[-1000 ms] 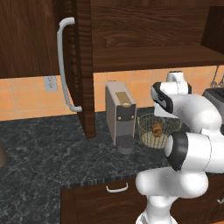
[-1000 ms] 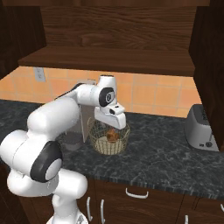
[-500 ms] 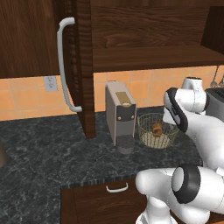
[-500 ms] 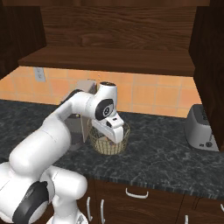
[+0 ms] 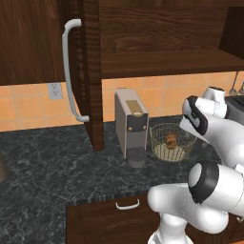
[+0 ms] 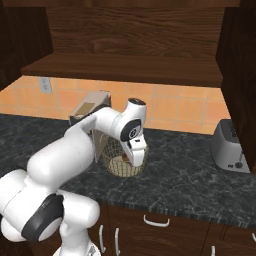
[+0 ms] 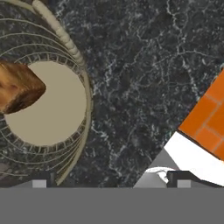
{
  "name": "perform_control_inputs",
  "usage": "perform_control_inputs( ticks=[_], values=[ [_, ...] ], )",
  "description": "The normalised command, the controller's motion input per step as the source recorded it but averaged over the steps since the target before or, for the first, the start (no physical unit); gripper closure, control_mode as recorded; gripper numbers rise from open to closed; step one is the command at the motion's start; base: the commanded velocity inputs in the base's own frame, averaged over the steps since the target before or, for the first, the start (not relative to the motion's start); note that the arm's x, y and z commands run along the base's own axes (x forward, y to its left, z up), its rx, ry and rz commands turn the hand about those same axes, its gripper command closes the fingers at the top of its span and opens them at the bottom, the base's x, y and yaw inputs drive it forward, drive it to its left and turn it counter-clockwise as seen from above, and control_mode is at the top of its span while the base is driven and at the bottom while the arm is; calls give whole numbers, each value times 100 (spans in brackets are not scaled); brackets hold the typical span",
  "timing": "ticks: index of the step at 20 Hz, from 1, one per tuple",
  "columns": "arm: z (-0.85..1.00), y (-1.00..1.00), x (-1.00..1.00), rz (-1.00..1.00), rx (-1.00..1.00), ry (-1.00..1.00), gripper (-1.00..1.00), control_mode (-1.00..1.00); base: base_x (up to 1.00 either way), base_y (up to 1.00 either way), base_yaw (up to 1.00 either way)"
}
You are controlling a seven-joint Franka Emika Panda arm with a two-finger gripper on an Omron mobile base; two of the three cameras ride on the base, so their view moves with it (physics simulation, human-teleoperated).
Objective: Open the cabinet, pick up the bread from the cabinet and place it in the basket. Then move the basket to the dining counter.
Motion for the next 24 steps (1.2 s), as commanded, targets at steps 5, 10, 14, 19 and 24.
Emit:
perform_control_inputs(
  ticks=[5,10,14,19,24],
  values=[
    [-37,1,29,-7,-3,0,-100,-100,0,0,0],
    [-35,0,31,0,0,-2,-100,-100,0,0,0],
    [-44,0,22,0,0,-7,-100,-100,0,0,0],
    [-40,0,14,0,0,-6,-100,-100,0,0,0],
    [-26,4,0,0,0,-1,100,-100,0,0,0]
  ],
)
